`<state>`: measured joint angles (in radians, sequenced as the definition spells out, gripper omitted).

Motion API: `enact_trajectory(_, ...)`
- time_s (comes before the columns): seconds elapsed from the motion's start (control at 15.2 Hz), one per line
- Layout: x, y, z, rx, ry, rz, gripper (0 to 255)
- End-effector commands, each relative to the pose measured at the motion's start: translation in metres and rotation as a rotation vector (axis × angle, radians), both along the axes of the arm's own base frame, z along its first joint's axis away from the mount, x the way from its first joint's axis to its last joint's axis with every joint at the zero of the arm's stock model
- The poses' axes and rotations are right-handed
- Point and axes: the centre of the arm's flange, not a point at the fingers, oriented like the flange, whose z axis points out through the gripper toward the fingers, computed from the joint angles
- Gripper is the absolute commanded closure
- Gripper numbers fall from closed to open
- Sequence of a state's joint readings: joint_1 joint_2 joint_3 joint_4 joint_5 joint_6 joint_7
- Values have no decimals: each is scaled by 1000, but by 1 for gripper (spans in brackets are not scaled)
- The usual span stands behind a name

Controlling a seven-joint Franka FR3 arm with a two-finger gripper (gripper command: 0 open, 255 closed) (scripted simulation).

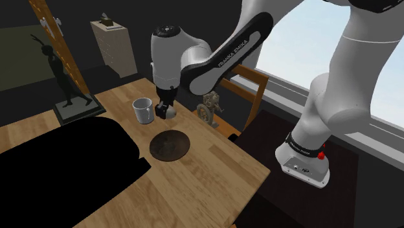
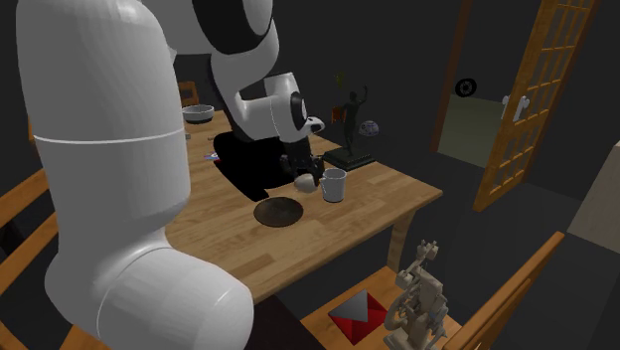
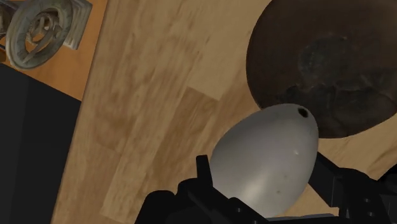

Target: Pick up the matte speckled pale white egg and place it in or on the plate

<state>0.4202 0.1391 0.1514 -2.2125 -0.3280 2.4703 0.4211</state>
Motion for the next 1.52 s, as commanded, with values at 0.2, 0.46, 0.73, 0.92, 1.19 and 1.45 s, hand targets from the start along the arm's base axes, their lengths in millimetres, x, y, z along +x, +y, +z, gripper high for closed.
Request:
enact_trajectory(0.2, -50, 41, 3, 0, 0, -2, 255)
enact_trajectory(0.46, -72, 58, -6, 0, 0, -2, 255)
enact_trajectory(0.73, -72, 58, -28, 0, 0, -2, 255)
enact_trajectory(0.92, -72, 58, -43, 0, 0, -2, 255)
enact_trajectory(1.19, -72, 58, -64, 0, 0, -2, 255)
enact_trajectory(1.45, -72, 58, -71, 0, 0, -2, 255)
